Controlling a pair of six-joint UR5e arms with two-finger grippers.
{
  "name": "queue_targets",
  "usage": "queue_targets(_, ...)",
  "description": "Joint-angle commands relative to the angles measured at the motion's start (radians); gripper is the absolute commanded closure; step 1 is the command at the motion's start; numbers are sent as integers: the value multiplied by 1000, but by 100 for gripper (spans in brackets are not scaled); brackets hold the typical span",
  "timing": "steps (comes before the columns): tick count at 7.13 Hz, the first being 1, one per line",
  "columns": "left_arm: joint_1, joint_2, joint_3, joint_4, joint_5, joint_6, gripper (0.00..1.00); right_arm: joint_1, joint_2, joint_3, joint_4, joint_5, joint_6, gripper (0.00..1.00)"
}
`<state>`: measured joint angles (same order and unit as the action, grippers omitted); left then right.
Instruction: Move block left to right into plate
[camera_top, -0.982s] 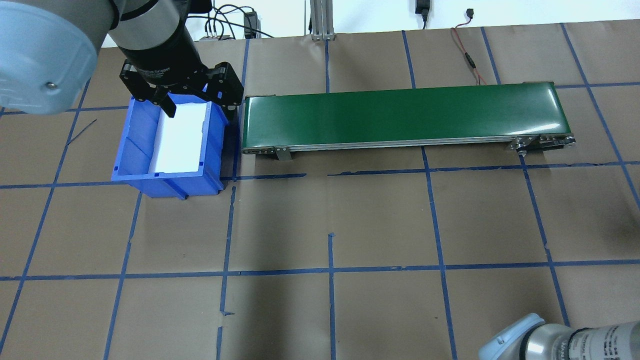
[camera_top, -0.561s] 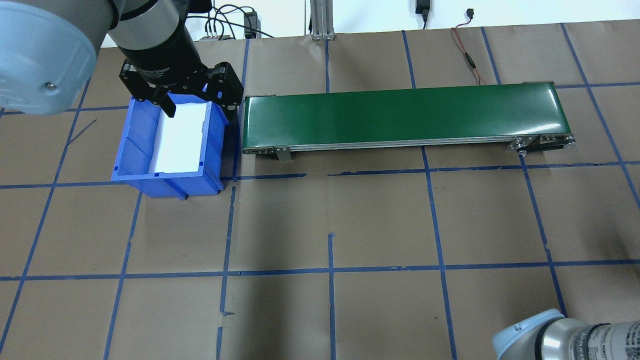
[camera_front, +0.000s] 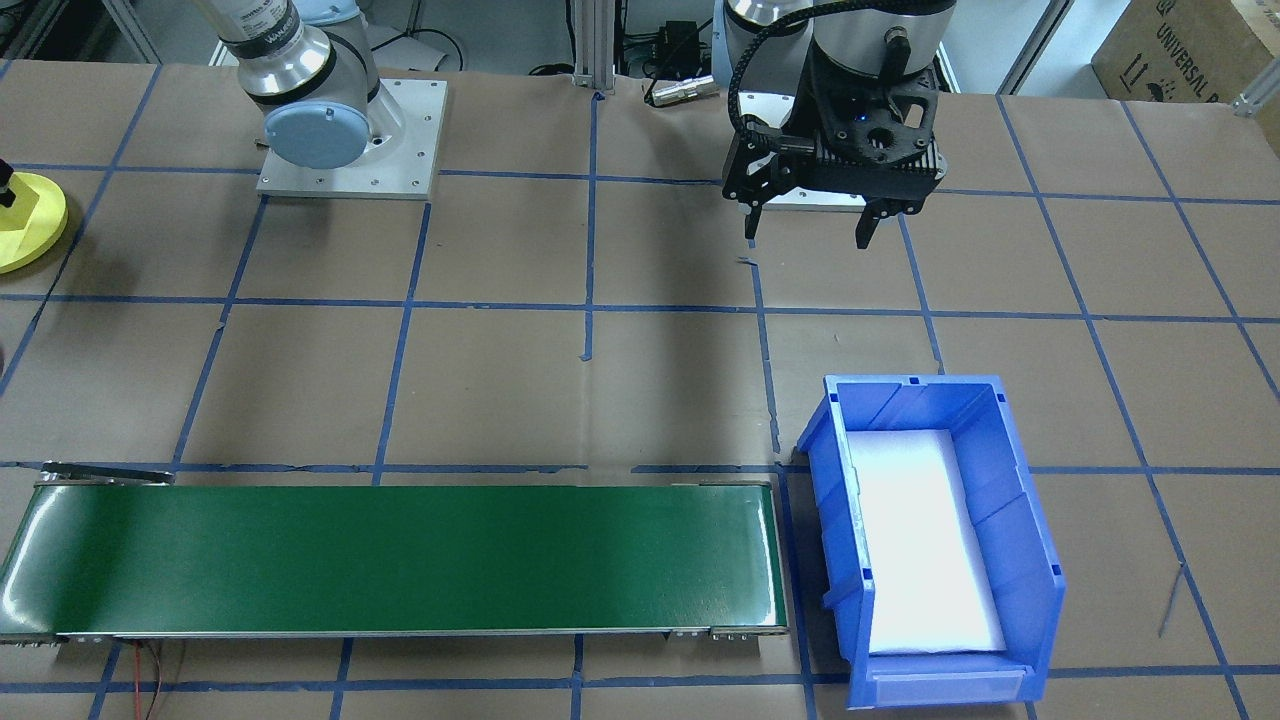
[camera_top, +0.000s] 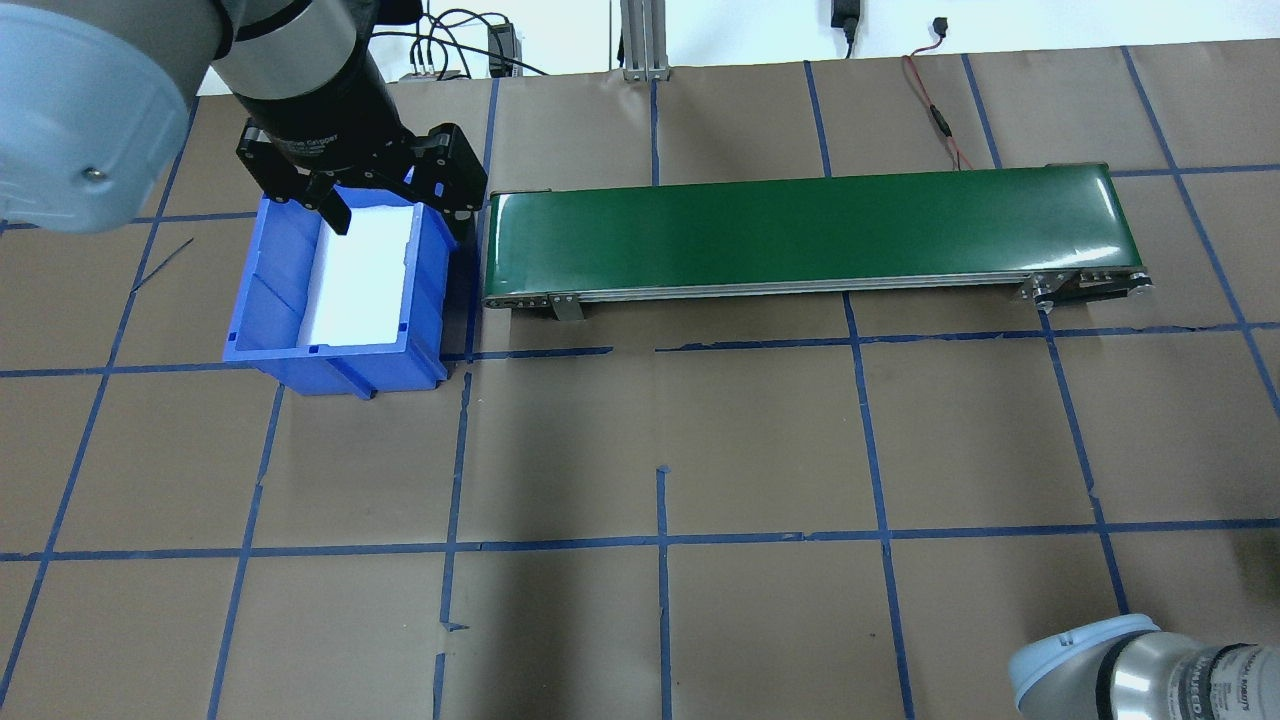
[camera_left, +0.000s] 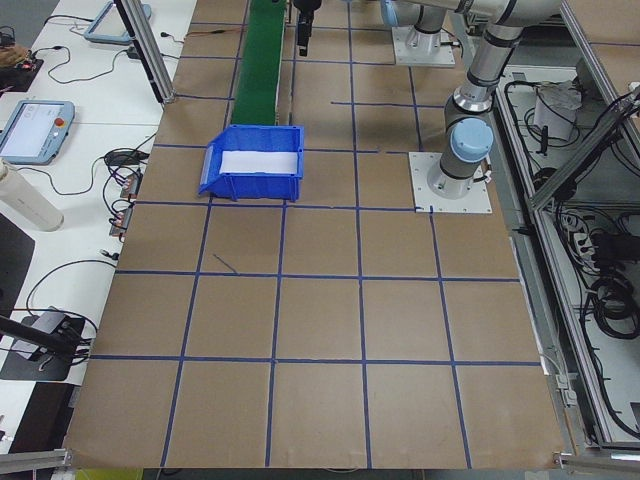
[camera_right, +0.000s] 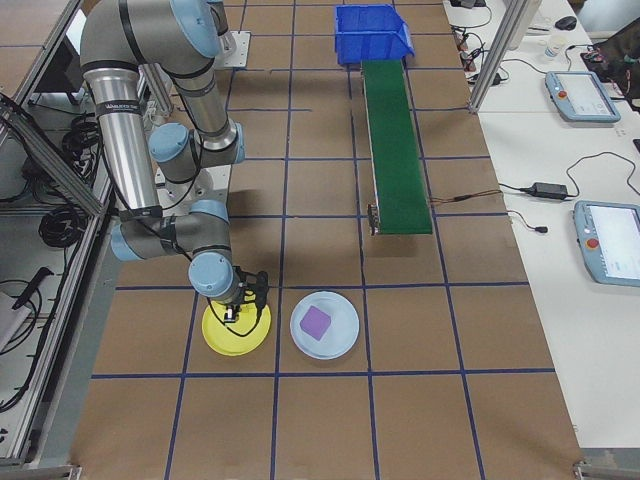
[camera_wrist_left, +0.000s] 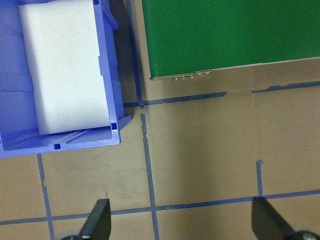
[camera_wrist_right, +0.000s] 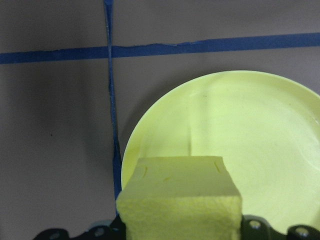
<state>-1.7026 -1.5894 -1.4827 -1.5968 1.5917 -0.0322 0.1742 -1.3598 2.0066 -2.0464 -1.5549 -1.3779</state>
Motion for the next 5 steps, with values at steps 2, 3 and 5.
queue_targets(2,0,0,-1,0,-1,0,0,-5,1,-8,-54,10,-82,0)
queue_targets(3,0,0,-1,0,4,3,0,-1,-4,-11,-57,10,-73,0)
queue_targets(5,0,0,-1,0,1,2,0,103,-16,-47,-100,9,0,0)
